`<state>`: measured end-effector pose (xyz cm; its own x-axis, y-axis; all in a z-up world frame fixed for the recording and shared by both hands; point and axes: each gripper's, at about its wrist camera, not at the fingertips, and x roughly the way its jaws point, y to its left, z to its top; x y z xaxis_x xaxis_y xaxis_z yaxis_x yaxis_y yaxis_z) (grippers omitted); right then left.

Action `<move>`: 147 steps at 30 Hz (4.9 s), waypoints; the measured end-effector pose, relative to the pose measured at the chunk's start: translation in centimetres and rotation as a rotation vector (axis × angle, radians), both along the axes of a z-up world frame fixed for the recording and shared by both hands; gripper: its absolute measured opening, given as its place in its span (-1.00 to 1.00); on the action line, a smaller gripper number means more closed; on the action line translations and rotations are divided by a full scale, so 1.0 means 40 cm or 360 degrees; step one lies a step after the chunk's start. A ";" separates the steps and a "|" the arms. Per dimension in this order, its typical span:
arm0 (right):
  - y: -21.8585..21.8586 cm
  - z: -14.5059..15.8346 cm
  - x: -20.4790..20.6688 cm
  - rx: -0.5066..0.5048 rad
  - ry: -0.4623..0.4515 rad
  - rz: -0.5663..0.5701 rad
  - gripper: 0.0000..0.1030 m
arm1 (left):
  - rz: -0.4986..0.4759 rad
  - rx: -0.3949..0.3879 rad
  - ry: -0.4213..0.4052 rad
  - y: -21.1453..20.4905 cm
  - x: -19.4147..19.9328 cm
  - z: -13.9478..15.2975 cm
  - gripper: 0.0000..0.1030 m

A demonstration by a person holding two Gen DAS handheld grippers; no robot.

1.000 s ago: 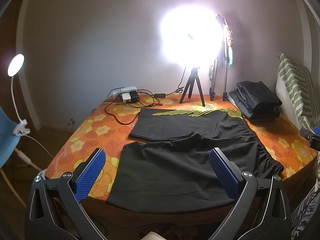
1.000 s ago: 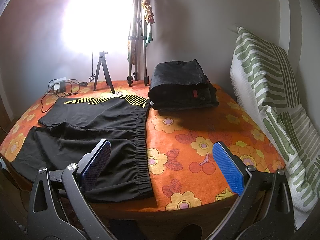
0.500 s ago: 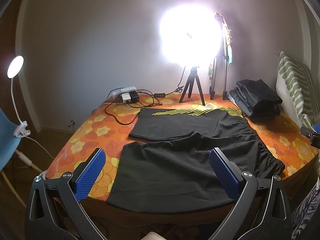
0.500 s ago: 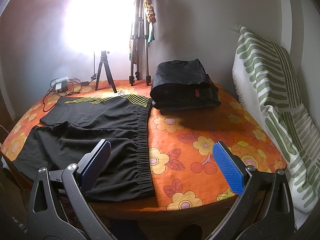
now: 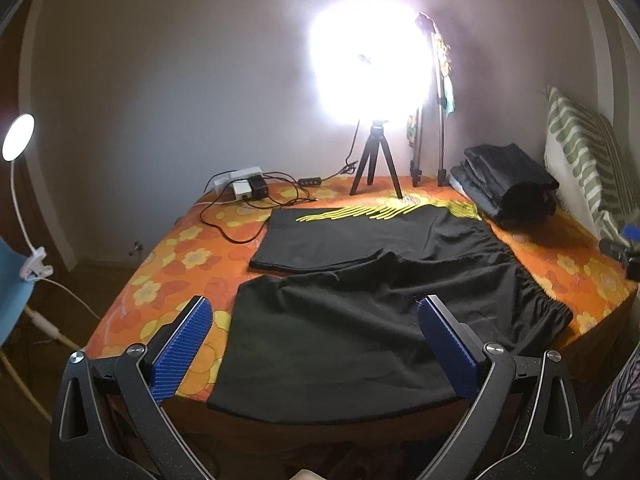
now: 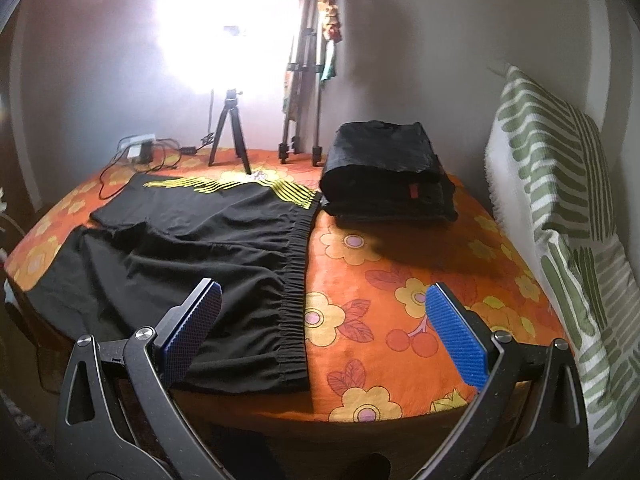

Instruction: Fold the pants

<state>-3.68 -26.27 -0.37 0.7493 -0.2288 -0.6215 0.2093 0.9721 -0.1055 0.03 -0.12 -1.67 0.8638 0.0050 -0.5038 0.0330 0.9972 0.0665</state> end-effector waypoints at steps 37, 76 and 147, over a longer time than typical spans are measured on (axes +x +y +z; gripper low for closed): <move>0.353 -0.236 0.062 -0.0174 0.0453 0.1399 0.15 | -0.0063 0.0010 0.0679 0.154 0.044 -0.173 0.02; 0.372 -0.239 0.199 -0.0016 0.0649 0.1493 -0.91 | -0.0646 0.0407 0.0752 0.000 0.095 -0.274 0.03; 0.088 -0.080 0.293 -0.0393 0.0318 0.0899 -0.97 | -0.0294 0.0061 0.0223 0.126 0.344 -0.067 -0.99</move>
<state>8.04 -22.75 -3.56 0.6716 0.0127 -0.7408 -0.3739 0.8690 -0.3241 13.81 4.90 -4.33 0.7734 -0.1256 -0.6214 0.2266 0.9702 0.0859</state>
